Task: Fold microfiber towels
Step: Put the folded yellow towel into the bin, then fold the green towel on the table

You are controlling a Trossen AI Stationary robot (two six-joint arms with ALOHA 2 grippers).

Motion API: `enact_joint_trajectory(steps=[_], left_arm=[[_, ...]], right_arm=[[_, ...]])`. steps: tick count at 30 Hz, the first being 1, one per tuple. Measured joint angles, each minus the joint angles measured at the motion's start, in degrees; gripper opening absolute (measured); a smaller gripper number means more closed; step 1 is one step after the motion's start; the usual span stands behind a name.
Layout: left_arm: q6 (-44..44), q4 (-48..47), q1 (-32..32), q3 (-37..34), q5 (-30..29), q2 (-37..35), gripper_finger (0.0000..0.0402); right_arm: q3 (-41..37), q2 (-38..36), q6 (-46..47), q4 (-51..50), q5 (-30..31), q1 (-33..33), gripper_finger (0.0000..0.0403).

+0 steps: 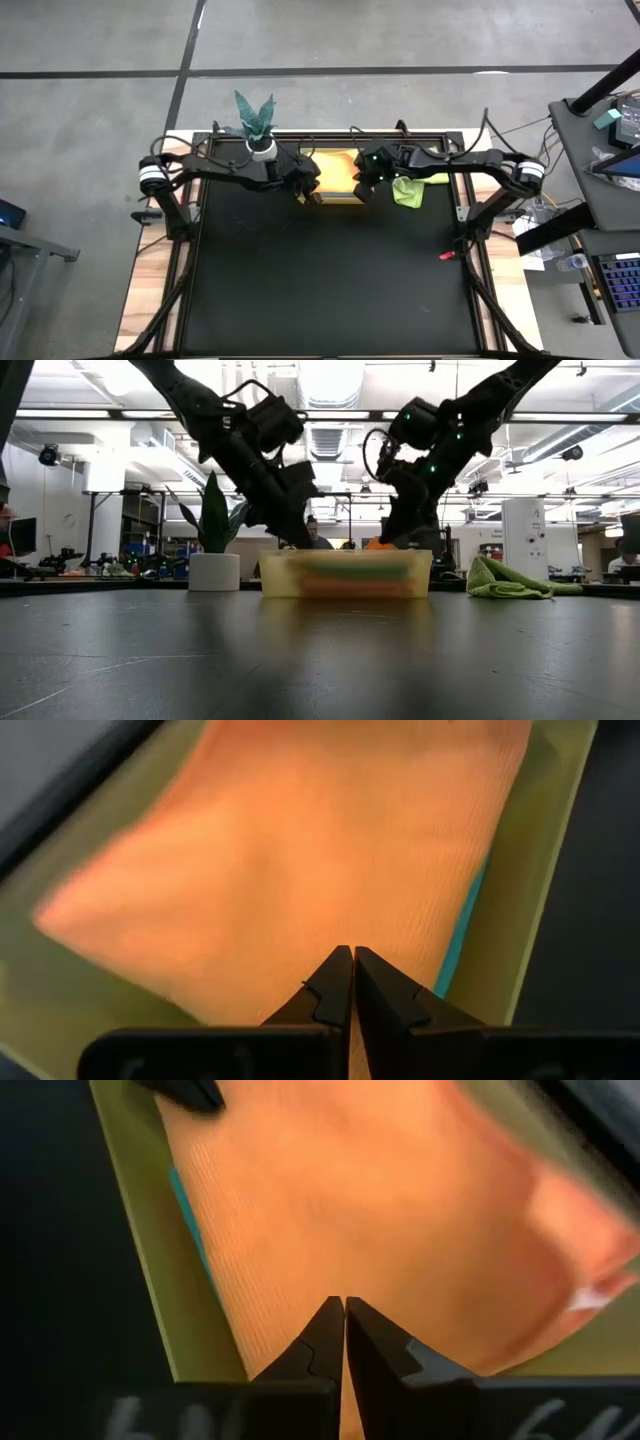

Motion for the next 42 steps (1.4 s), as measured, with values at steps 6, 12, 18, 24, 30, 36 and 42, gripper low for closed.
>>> enact_joint_trajectory(steps=[6,12,18,24,30,36,42], left_arm=[[-1.07,-0.06,-0.26,-0.05,2.09,2.31,0.0001],[-1.07,-0.5,-0.33,0.18,2.33,2.61,0.0001],[2.42,-0.12,0.27,1.27,1.09,-0.82,0.0001],[5.09,9.25,2.98,1.16,-2.01,0.31,0.0001],[4.97,12.66,5.73,1.31,-2.41,4.73,0.0001],[3.43,12.62,6.75,1.42,-2.44,8.37,0.0001],[3.31,11.73,6.23,1.51,-2.43,5.59,0.0001]], right_arm=[[-1.87,3.59,1.65,-0.32,0.51,0.18,0.0009],[-2.37,2.93,2.11,-1.3,1.35,-0.33,0.0008],[0.96,0.93,1.0,-0.17,2.78,-1.29,0.0009],[3.52,2.59,-0.99,2.01,8.89,-3.5,0.0009],[3.41,6.45,-0.88,3.14,10.13,-6.39,0.0009],[3.3,10.49,-0.81,3.03,10.12,-7.17,0.0009],[3.21,7.17,-0.35,2.19,9.91,-6.88,0.0009]])
